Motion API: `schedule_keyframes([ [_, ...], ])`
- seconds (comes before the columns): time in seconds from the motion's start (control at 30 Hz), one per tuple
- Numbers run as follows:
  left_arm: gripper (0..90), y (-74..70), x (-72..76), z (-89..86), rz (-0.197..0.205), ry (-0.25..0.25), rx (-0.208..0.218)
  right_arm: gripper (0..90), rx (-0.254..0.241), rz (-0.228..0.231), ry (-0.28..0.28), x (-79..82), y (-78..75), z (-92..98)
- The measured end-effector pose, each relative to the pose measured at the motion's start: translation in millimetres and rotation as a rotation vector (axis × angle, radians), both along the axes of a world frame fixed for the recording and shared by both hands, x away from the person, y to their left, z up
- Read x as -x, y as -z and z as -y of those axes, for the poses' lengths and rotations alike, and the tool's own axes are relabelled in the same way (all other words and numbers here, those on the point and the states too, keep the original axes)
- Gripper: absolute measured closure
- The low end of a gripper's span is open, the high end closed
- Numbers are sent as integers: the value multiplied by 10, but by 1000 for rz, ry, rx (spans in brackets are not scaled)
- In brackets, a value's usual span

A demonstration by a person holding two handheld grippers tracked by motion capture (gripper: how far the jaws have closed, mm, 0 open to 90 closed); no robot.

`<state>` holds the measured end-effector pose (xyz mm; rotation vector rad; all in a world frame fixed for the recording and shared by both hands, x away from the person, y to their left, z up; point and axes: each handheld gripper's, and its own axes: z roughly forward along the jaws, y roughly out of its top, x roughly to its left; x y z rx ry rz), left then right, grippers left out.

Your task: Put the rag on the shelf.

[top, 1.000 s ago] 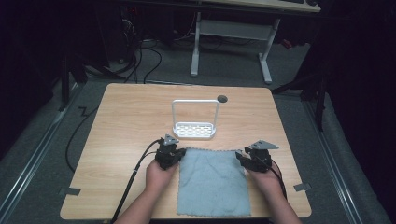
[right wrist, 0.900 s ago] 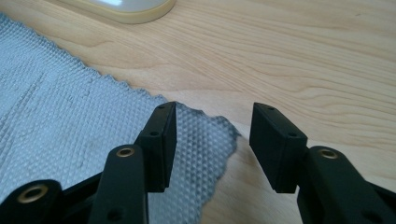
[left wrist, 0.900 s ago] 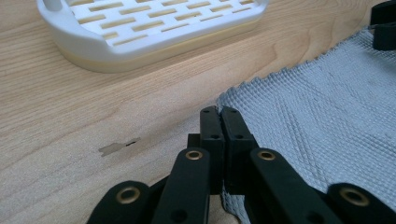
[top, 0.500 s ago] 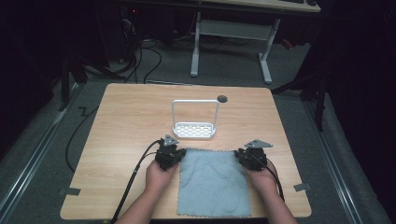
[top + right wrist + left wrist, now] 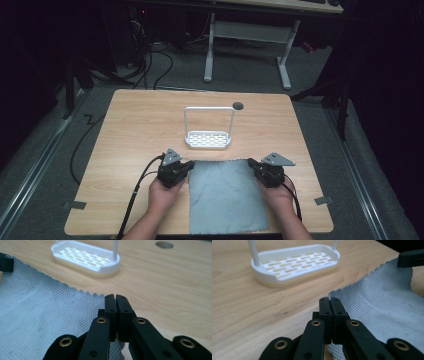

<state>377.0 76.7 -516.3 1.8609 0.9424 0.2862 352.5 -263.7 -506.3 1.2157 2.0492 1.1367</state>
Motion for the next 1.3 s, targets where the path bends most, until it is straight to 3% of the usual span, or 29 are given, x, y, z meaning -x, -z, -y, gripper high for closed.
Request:
schedule_keyframes([
  [0.2, 896, -150, 135, -181, 88, -37, 18, 888, -33, 101, -28, 80, -174, -159],
  [0.4, 896, -385, 141, -345, 162, -82, 67, 888, -66, 176, -42, 87, -349, -273],
  [0.57, 897, -543, 87, -444, 190, -110, 117, 888, -114, 215, -31, 43, -504, -286],
  [1.03, 897, -1126, -126, -460, 324, -122, 150, 888, -169, 349, -21, -118, -1052, -333],
  [1.3, 897, -1354, -312, -494, 377, -132, 151, 888, -187, 398, -18, -261, -1311, -360],
])
